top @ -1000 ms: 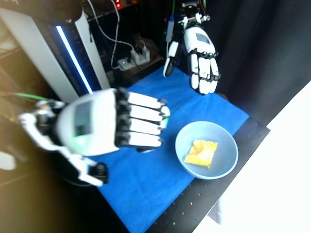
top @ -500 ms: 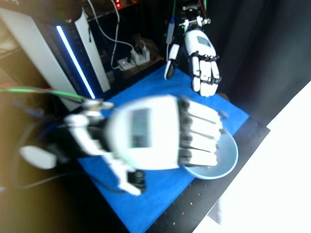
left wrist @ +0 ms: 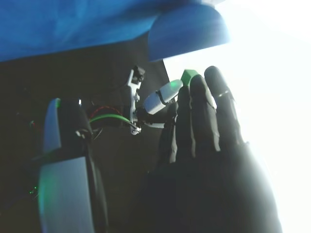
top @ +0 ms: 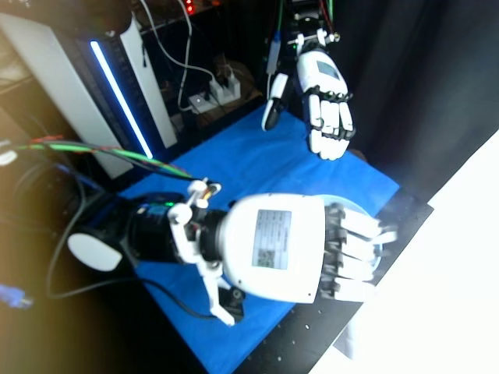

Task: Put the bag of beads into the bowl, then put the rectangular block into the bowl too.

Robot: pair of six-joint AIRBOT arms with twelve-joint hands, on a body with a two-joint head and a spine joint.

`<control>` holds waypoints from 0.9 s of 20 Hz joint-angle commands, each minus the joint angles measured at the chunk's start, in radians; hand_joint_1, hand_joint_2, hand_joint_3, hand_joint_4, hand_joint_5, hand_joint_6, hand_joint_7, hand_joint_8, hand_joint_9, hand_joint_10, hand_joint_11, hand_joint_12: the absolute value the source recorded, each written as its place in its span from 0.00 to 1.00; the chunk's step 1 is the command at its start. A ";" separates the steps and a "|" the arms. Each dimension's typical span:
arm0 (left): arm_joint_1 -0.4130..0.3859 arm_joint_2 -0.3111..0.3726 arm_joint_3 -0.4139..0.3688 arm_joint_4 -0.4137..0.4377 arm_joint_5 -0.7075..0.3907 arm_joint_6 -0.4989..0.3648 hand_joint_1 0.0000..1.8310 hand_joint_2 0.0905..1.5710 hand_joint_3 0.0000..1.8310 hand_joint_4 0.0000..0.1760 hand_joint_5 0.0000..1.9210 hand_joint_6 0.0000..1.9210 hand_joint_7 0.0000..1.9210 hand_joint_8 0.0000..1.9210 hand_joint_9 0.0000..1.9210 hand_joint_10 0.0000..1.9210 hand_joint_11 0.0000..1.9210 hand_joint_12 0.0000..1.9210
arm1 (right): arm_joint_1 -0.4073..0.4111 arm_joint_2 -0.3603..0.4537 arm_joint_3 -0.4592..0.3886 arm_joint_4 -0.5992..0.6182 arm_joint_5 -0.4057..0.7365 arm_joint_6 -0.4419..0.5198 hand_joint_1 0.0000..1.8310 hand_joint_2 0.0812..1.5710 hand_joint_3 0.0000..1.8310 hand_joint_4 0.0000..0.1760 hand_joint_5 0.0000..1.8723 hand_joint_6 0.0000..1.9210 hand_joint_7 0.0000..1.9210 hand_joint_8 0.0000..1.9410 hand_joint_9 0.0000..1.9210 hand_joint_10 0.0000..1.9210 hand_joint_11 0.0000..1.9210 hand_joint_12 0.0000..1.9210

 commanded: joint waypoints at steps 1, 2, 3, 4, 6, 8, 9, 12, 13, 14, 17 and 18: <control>-0.013 -0.002 0.005 -0.012 -0.121 -0.007 0.48 0.60 0.00 0.31 0.06 0.00 0.13 0.00 0.13 0.00 0.00 0.43 | 0.014 0.000 -0.002 0.029 0.110 0.004 0.46 0.61 0.00 0.46 0.19 0.00 0.33 0.00 0.37 0.02 0.23 0.41; -0.013 -0.002 0.006 -0.012 -0.123 -0.009 0.48 0.60 0.00 0.31 0.06 0.00 0.13 0.00 0.13 0.00 0.00 0.43 | 0.014 0.000 -0.008 0.028 0.117 0.004 0.46 0.61 0.00 0.46 0.19 0.00 0.33 0.00 0.37 0.01 0.23 0.41; -0.010 -0.001 0.002 -0.021 -0.138 -0.013 0.48 0.60 0.00 0.31 0.06 0.00 0.13 0.00 0.13 0.00 0.00 0.43 | 0.011 0.100 -0.094 0.039 0.270 0.004 0.46 0.61 0.00 0.46 0.19 0.00 0.33 0.00 0.37 0.01 0.23 0.41; -0.010 -0.001 0.002 -0.021 -0.139 -0.013 0.48 0.60 0.00 0.31 0.06 0.00 0.13 0.00 0.13 0.00 0.00 0.43 | 0.010 0.103 -0.096 0.040 0.274 0.004 0.46 0.61 0.00 0.46 0.19 0.00 0.33 0.00 0.37 0.01 0.23 0.41; 0.007 0.013 -0.014 -0.034 -0.175 -0.016 0.48 0.60 0.00 0.31 0.06 0.00 0.13 0.00 0.13 0.00 0.00 0.43 | -0.029 0.173 -0.163 0.083 0.373 0.004 0.46 0.61 0.00 0.46 0.19 0.00 0.33 0.00 0.37 0.01 0.23 0.41; 0.029 0.031 -0.037 -0.044 -0.220 -0.017 0.48 0.60 0.00 0.31 0.06 0.00 0.13 0.00 0.13 0.00 0.00 0.43 | -0.088 0.245 -0.234 0.119 0.472 0.004 0.46 0.61 0.00 0.46 0.19 0.00 0.33 0.00 0.37 0.01 0.23 0.41; 0.036 0.040 -0.048 -0.046 -0.243 -0.017 0.48 0.60 0.00 0.31 0.06 0.00 0.13 0.00 0.13 0.00 0.00 0.43 | -0.136 0.295 -0.285 0.147 0.536 0.004 0.46 0.61 0.00 0.46 0.19 0.00 0.33 0.00 0.37 0.01 0.23 0.41; 0.063 0.065 -0.079 -0.057 -0.316 -0.018 0.47 0.60 0.00 0.30 0.06 0.00 0.12 0.00 0.11 0.00 0.00 0.41 | -0.303 0.412 -0.420 0.252 0.709 0.004 0.34 0.56 0.00 0.98 0.01 0.00 0.04 0.00 0.04 0.00 0.01 0.16; 0.082 0.080 -0.095 -0.066 -0.353 -0.020 0.47 0.60 0.00 0.30 0.06 0.00 0.12 0.00 0.11 0.00 0.00 0.41 | -0.355 0.438 -0.453 0.285 0.757 0.004 0.33 0.56 0.00 1.00 0.00 0.00 0.03 0.00 0.02 0.00 0.00 0.15; 0.107 0.097 -0.113 -0.079 -0.395 -0.020 0.47 0.60 0.00 0.30 0.06 0.00 0.12 0.00 0.11 0.00 0.00 0.41 | -0.414 0.467 -0.490 0.310 0.797 0.004 0.33 0.56 0.00 1.00 0.00 0.00 0.03 0.00 0.02 0.00 0.00 0.15; 0.225 0.147 -0.177 -0.146 -0.580 -0.020 0.47 0.60 0.00 0.30 0.06 0.00 0.12 0.00 0.11 0.00 0.00 0.41 | -0.591 0.537 -0.610 0.399 0.928 0.004 0.33 0.56 0.00 1.00 0.00 0.00 0.03 0.00 0.02 0.00 0.00 0.14; 0.264 0.155 -0.194 -0.171 -0.641 -0.020 0.47 0.60 0.00 0.30 0.06 0.00 0.12 0.00 0.11 0.00 0.00 0.41 | -0.635 0.553 -0.643 0.421 0.971 0.004 0.33 0.56 0.00 1.00 0.00 0.00 0.03 0.00 0.02 0.00 0.00 0.14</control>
